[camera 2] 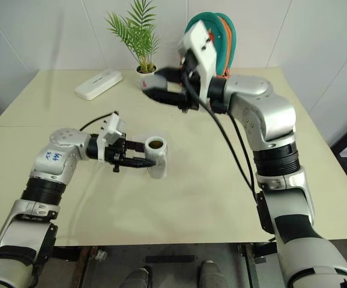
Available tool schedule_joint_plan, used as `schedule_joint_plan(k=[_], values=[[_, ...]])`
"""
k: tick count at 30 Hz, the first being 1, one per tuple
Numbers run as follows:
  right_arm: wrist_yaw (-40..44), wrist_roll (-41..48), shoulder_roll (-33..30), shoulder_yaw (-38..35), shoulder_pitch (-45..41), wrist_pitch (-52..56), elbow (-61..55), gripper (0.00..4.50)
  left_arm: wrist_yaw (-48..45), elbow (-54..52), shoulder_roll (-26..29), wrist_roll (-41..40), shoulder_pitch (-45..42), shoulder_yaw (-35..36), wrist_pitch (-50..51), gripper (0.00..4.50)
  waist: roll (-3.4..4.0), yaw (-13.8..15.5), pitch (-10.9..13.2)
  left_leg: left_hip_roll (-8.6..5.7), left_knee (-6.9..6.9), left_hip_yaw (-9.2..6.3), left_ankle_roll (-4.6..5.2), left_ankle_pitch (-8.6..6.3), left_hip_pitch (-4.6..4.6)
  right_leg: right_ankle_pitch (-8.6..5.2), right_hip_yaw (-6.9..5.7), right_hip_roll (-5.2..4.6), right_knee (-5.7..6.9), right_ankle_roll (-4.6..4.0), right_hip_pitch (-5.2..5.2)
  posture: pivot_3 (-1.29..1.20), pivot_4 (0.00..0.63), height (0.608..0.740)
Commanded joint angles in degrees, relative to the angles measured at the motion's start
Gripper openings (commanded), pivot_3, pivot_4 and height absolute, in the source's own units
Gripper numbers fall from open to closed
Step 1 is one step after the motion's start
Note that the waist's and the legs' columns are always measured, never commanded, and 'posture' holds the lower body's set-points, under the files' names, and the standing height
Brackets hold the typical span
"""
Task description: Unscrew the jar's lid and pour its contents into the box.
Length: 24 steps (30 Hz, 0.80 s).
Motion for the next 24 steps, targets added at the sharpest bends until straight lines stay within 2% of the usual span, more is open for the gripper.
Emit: schedule_joint_plan(k=[1,8,13,19,24], values=[[-0.3,0.5,-0.2,-1.9,-2.0,-0.8,-1.0,2.61,-0.5,-1.8,0.5,-0.4,-1.3,0.9,-0.7,1.86,0.0,0.0,0.0,0.0,0.0,0.0,0.0,0.0,0.0,0.0,0.0,0.0,0.0,0.0,0.0,0.0,0.15,0.74],[-0.7,-0.1,-1.2,-2.1,-1.7,-0.4,-1.4,2.61,1.3,-2.5,0.0,-2.7,-2.9,3.5,1.3,1.86,0.01,-0.3,0.0,0.0,0.0,0.0,0.02,0.01,0.01,0.0,0.01,0.0,0.04,0.0,-0.02,0.0,0.15,0.74],[-4.1,-2.4,-4.8,-3.6,1.0,0.7,-2.2,2.61,2.7,-4.6,1.3,-4.6,-4.5,6.3,4.1,1.86,0.01,-0.1,0.0,0.0,0.0,0.0,0.02,0.01,0.0,0.0,0.0,0.0,0.02,0.0,-0.01,0.0,0.15,0.74],[-11.9,-4.8,-9.0,-7.0,11.6,4.3,-6.8,2.61,4.8,-3.7,6.0,-4.5,-4.9,10.2,4.7,1.86,0.01,-0.1,0.0,0.0,-0.04,0.0,0.02,0.0,-0.01,0.0,0.0,-0.01,-0.05,0.0,-0.01,0.0,0.15,0.74],[-17.6,-6.4,-8.2,-8.2,22.6,5.5,-11.2,2.61,6.7,-0.4,8.9,-3.9,-5.3,12.7,3.5,1.86,0.02,-0.3,0.0,0.0,-0.05,0.02,0.05,0.02,0.0,0.0,0.02,0.0,-0.01,0.0,-0.03,0.0,0.15,0.74]])
